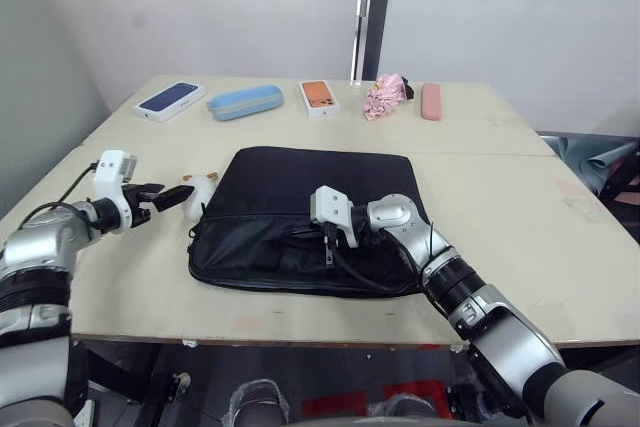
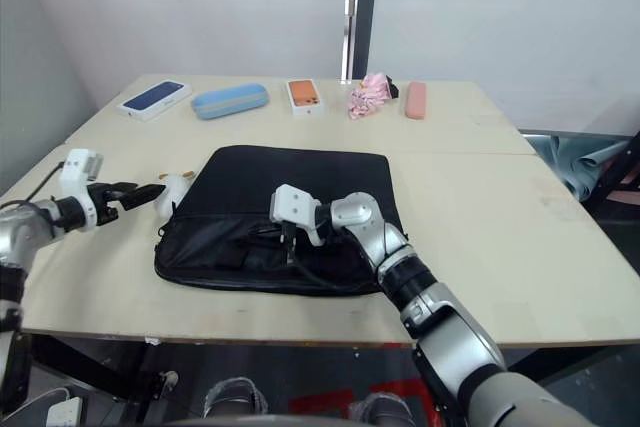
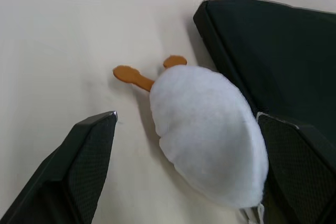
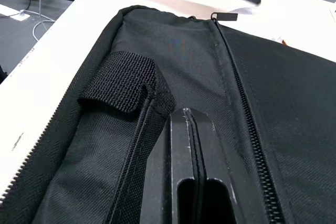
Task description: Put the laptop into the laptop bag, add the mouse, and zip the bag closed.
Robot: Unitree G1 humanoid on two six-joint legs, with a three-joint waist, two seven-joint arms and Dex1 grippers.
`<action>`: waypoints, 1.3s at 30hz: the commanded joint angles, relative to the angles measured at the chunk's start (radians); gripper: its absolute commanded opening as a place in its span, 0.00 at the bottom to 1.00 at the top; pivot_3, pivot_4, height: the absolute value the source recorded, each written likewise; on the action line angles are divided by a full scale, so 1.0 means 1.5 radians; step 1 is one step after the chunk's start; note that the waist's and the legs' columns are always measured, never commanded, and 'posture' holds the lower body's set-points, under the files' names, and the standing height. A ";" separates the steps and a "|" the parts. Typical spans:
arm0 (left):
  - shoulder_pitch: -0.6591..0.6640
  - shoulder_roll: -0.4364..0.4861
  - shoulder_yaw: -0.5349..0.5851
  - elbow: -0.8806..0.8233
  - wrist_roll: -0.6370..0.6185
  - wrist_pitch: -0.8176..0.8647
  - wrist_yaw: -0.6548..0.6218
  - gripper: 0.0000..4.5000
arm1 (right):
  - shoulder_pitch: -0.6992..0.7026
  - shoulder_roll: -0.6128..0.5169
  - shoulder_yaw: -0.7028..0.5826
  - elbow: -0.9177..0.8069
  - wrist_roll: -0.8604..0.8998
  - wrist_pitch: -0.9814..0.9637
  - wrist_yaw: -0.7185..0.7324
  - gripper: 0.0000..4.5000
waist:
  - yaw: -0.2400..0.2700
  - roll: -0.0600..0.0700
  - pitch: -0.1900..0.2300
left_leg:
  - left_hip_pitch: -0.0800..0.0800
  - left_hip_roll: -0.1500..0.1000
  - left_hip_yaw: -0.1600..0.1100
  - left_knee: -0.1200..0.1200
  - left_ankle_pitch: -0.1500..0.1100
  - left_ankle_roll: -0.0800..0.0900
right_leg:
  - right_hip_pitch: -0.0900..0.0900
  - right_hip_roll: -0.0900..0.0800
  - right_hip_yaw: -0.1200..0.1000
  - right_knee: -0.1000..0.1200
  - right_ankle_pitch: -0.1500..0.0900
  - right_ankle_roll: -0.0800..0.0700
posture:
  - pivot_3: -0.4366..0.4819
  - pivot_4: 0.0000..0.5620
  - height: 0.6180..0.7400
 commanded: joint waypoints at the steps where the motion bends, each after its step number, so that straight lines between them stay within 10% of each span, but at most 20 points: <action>1: -0.041 0.000 -0.006 0.040 0.014 -0.032 -0.024 1.00 | 0.021 -0.015 0.005 0.021 -0.019 0.029 0.003 0.01 | 0.000 0.000 0.000 | 0.000 0.000 0.000 0.000 0.000 0.000 | 0.000 0.000 0.000 0.000 0.000 0.000 | 0.48 0.27 1.00; 8: -0.062 -0.008 -0.024 0.097 0.039 -0.053 -0.053 1.00 | 0.022 -0.018 0.011 0.013 -0.029 0.034 0.000 0.01 | 0.000 0.000 0.000 | 0.000 0.000 0.000 -0.001 0.000 0.000 | 0.000 0.000 0.000 -0.002 0.000 0.000 | 0.48 0.27 1.00; 21: 0.021 0.023 -0.004 -0.004 0.034 -0.029 -0.101 0.02 | 0.016 -0.008 0.011 -0.003 -0.021 0.046 0.014 0.00 | -0.002 0.001 0.001 | -0.001 0.000 0.000 -0.005 0.000 -0.001 | -0.001 0.000 0.000 -0.005 0.000 0.000 | 0.48 0.27 1.00; 39: 0.489 0.161 0.209 -0.624 -0.161 0.121 -0.253 0.01 | -0.005 0.011 0.005 0.021 -0.007 0.096 0.023 0.00 | -0.018 0.005 0.004 | -0.001 0.000 0.004 -0.018 0.000 -0.002 | -0.004 0.001 0.001 -0.014 -0.001 -0.001 | 0.48 0.27 1.00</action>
